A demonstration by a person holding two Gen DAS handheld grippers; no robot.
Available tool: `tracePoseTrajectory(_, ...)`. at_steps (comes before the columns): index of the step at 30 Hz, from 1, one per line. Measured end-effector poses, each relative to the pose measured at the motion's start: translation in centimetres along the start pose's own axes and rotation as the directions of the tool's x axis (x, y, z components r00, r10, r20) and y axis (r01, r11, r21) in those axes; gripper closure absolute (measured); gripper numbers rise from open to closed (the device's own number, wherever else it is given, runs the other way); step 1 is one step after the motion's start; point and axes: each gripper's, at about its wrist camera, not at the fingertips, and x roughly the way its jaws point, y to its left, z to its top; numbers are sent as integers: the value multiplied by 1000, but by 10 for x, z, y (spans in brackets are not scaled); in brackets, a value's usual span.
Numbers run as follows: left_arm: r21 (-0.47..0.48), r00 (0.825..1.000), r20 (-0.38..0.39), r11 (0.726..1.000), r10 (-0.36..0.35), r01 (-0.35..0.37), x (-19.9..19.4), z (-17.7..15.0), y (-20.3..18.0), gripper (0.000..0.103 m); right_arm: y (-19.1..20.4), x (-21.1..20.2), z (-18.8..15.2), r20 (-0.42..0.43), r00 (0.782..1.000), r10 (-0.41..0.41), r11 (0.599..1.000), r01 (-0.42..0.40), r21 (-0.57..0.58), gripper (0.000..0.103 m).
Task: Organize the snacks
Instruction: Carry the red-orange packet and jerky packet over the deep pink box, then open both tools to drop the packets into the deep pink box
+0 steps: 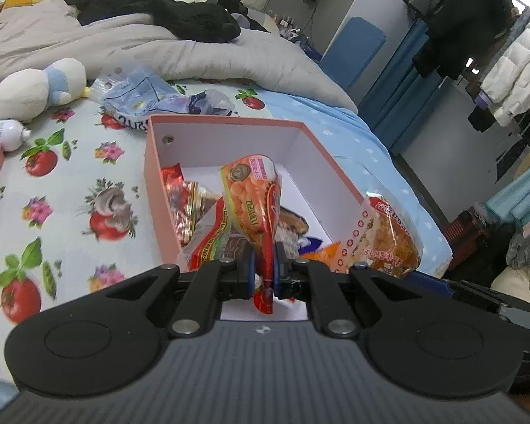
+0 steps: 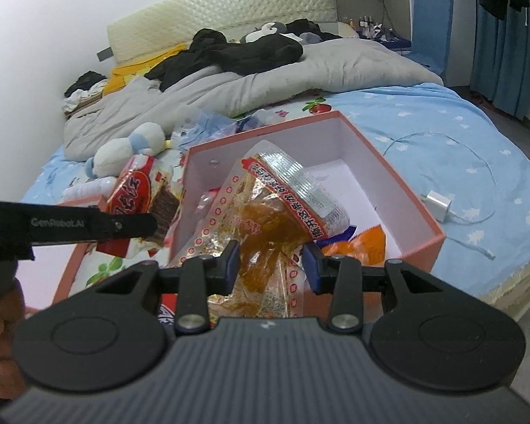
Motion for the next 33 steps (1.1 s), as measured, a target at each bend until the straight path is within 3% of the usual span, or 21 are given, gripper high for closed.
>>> tracePoseTrajectory(10,25,1000,-21,1000,-2,2,76,61,11,91,-23,76,44,-55,998,2,1000,-1,19,61)
tracePoseTrajectory(18,-23,997,-80,1000,-22,20,143,98,39,91,-38,137,68,-102,995,-1,1000,3,26,59)
tracePoseTrajectory(29,-53,990,-137,999,-17,10,212,113,64,91,-54,210,72,-199,980,7,998,5,59,59)
tracePoseTrajectory(33,-73,987,-154,997,-36,25,222,113,72,85,-56,217,71,-216,976,16,997,0,75,51)
